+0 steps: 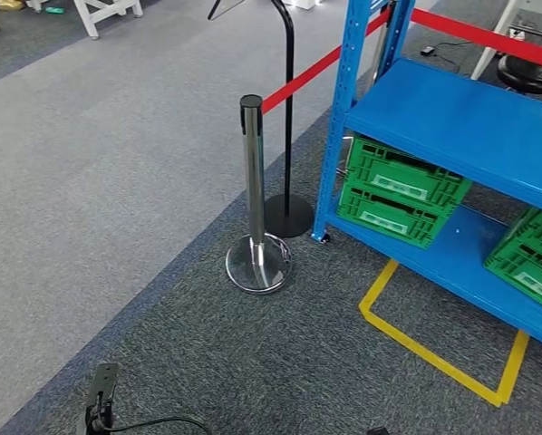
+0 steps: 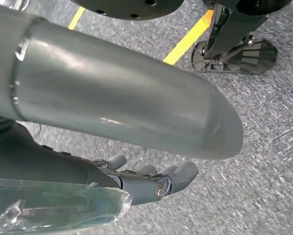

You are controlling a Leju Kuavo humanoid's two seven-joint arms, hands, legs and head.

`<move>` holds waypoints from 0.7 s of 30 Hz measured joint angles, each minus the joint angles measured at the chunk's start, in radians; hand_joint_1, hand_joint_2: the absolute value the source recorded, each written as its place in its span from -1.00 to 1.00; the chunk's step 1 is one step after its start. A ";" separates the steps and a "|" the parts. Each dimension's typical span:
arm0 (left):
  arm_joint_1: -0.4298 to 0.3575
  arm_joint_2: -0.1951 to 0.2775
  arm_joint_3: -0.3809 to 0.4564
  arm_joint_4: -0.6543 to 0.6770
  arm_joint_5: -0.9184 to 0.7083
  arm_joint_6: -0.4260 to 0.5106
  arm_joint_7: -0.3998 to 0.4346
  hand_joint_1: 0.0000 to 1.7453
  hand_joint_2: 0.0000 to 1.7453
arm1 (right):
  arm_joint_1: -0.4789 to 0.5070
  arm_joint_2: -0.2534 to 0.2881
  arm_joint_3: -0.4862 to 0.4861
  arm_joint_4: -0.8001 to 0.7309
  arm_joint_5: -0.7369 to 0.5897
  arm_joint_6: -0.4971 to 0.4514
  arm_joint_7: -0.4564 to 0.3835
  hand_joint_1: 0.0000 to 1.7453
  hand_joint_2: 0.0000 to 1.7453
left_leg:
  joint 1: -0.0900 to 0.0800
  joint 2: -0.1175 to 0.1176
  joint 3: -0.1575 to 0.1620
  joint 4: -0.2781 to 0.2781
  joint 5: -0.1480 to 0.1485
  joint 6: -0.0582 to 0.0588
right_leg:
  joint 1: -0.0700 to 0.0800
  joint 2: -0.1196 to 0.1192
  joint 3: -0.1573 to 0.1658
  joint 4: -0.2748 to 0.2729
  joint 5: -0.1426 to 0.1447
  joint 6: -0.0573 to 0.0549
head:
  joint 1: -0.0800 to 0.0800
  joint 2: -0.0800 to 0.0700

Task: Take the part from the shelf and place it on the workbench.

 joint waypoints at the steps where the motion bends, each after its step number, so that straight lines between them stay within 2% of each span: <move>1: -0.001 0.000 0.000 0.000 -0.001 0.000 0.000 -1.00 -1.00 | 0.000 0.000 0.000 0.000 0.000 0.000 0.000 -1.00 -1.00 | 0.001 -0.018 0.011 -0.030 0.005 0.002 | -0.001 0.011 -0.004 -0.001 0.002 0.007 | 0.000 0.000; 4: -0.002 0.000 0.000 0.000 -0.003 0.000 0.000 -1.00 -1.00 | 0.005 0.000 0.000 0.000 0.000 0.001 0.000 -1.00 -1.00 | -0.003 -0.009 0.013 -0.037 0.003 0.009 | -0.005 0.034 -0.011 -0.010 0.009 0.022 | 0.000 0.000; 8: -0.002 0.000 0.000 0.000 -0.004 0.000 0.000 -1.00 -1.00 | 0.006 0.000 0.000 0.000 0.000 0.001 0.000 -1.00 -1.00 | -0.004 -0.006 0.014 -0.037 0.003 0.011 | -0.006 0.036 -0.012 -0.011 0.010 0.024 | 0.000 0.000; 9: -0.002 -0.001 0.000 0.000 -0.004 0.000 -0.001 -1.00 -1.00 | 0.007 0.000 0.000 0.000 0.000 0.001 0.000 -1.00 -1.00 | -0.001 0.001 0.014 -0.040 0.005 0.014 | -0.006 0.036 -0.015 -0.010 0.009 0.026 | 0.000 0.000; 10: -0.003 -0.001 0.001 0.000 -0.005 -0.001 -0.002 -1.00 -1.00 | 0.006 0.000 0.000 0.000 0.000 0.001 0.000 -1.00 -1.00 | 0.000 0.014 0.016 -0.043 0.006 0.020 | -0.003 0.008 -0.028 0.013 -0.008 0.030 | 0.003 0.000; 12: -0.001 -0.001 0.001 0.000 -0.007 -0.002 -0.003 -1.00 -1.00 | 0.005 0.000 0.000 0.000 0.000 0.003 0.000 -1.00 -1.00 | 0.000 0.076 0.022 -0.049 0.005 0.034 | -0.001 -0.068 -0.089 0.142 -0.064 0.043 | 0.010 0.000; 13: 0.000 0.001 0.002 0.000 -0.008 -0.002 -0.004 -1.00 -1.00 | 0.004 0.000 0.000 0.000 0.000 0.004 0.000 -1.00 -1.00 | -0.002 0.104 0.026 -0.050 0.001 0.037 | -0.001 -0.110 -0.099 0.173 -0.075 0.048 | 0.013 0.000; 14: 0.001 0.001 0.002 0.000 -0.009 -0.002 -0.004 -1.00 -1.00 | 0.003 0.000 0.000 0.000 0.000 0.004 0.001 -1.00 -1.00 | -0.004 0.129 0.032 -0.049 -0.004 0.034 | -0.002 -0.135 -0.084 0.158 -0.061 0.050 | 0.013 0.000; 15: 0.001 0.001 0.002 0.000 -0.010 -0.002 -0.004 -1.00 -1.00 | 0.002 0.000 0.000 0.000 0.000 0.004 0.001 -1.00 -1.00 | -0.006 0.140 0.037 -0.048 -0.008 0.028 | -0.001 -0.154 -0.044 0.088 -0.035 0.049 | 0.014 0.000; 16: 0.000 0.002 0.002 0.000 -0.011 -0.002 -0.005 -1.00 -1.00 | 0.000 0.000 0.000 0.000 0.000 0.004 0.001 -1.00 -1.00 | -0.009 0.148 0.042 -0.047 -0.012 0.023 | 0.000 -0.169 -0.012 0.034 -0.016 0.045 | 0.013 0.000; 17: 0.000 0.002 0.002 0.000 -0.012 -0.002 -0.005 -1.00 -1.00 | -0.001 0.000 0.000 0.000 0.000 0.004 0.002 -1.00 -1.00 | -0.012 0.156 0.045 -0.046 -0.015 0.018 | 0.001 -0.179 0.005 0.006 -0.009 0.040 | 0.013 0.000; 18: -0.001 0.003 0.002 0.000 -0.012 -0.001 -0.006 -1.00 -1.00 | -0.001 0.000 0.000 0.000 0.000 0.004 0.002 -1.00 -1.00 | -0.015 0.163 0.047 -0.046 -0.016 0.015 | 0.003 -0.176 0.007 0.000 -0.010 0.034 | 0.012 0.000; 20: -0.004 0.003 0.003 0.000 -0.013 -0.001 -0.006 -1.00 -1.00 | 0.001 0.000 0.000 0.000 0.000 0.004 0.003 -1.00 -1.00 | -0.012 0.174 0.051 -0.047 -0.020 0.006 | 0.002 -0.155 0.005 -0.001 -0.007 0.021 | 0.011 0.000; 21: -0.005 0.003 0.003 0.000 -0.013 -0.001 -0.006 -1.00 -1.00 | 0.002 0.000 0.000 0.000 0.000 0.004 0.003 -1.00 -1.00 | -0.010 0.164 0.050 -0.040 -0.028 0.000 | 0.001 -0.145 0.004 -0.003 -0.006 0.015 | 0.010 0.000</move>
